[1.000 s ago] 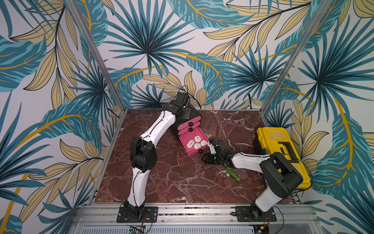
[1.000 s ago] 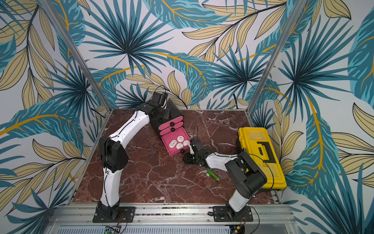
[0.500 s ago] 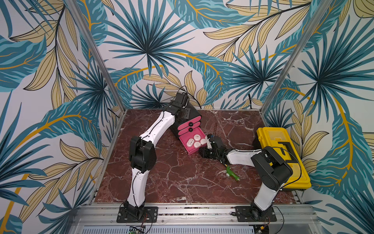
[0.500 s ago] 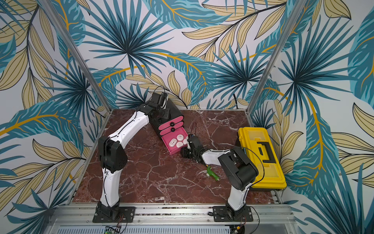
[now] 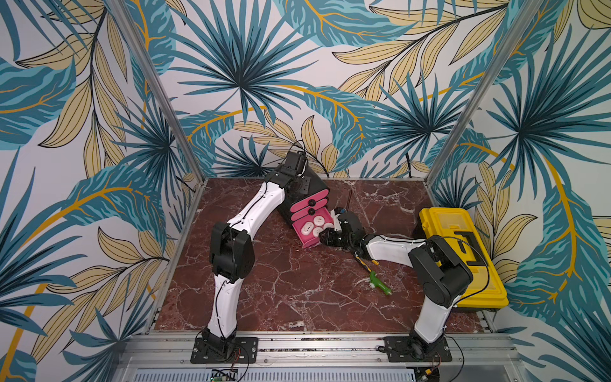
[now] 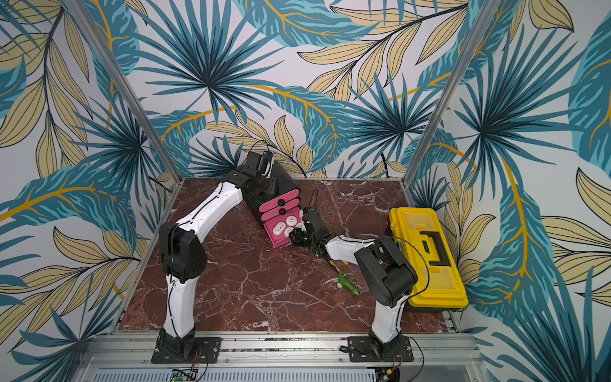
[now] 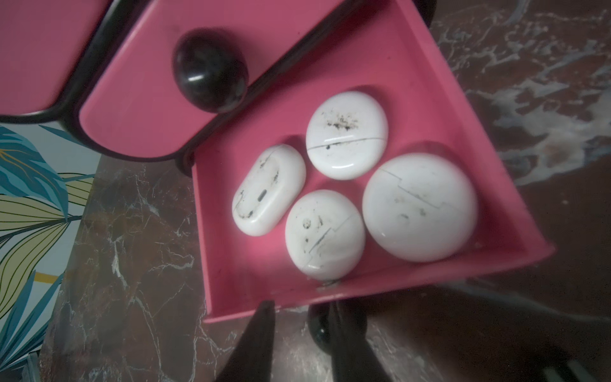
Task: Put the bluetooth earphones in the drawer according to color
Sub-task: Close the drawer of the storage box.
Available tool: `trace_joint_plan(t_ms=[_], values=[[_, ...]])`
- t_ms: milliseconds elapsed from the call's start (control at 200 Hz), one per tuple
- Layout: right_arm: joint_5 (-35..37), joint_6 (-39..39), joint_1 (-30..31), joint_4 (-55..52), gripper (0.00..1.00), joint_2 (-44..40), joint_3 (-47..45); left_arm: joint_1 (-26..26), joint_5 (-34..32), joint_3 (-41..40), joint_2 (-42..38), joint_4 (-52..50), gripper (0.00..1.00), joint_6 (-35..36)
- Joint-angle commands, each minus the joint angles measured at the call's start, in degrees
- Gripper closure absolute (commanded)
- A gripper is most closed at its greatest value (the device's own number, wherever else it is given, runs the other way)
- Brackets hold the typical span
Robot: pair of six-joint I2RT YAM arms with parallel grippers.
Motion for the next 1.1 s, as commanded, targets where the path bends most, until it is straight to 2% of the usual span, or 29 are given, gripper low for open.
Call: trace_joint_plan(t_ms=[0,371,596,1097], values=[[0.16,-0.16,-0.25,-0.33,0.68,1.58,2.23,0.45,2.70,-3.56,2.15,-7.75,0.43,-1.02],[1.27,1.60,-0.39,-4.25,0.68,-5.12,-2.88,0.48,2.97,-3.65,2.03,-8.16,0.43,-1.05],[2.06,4.93,-1.77,-3.35,0.74,-2.53,-3.96,0.52,2.94,-3.65,2.06,-8.19,0.43,-1.02],[-1.96,11.02,-5.59,6.69,0.77,6.92,4.56,0.50,3.38,-3.47,2.49,-7.97,0.43,-0.85]])
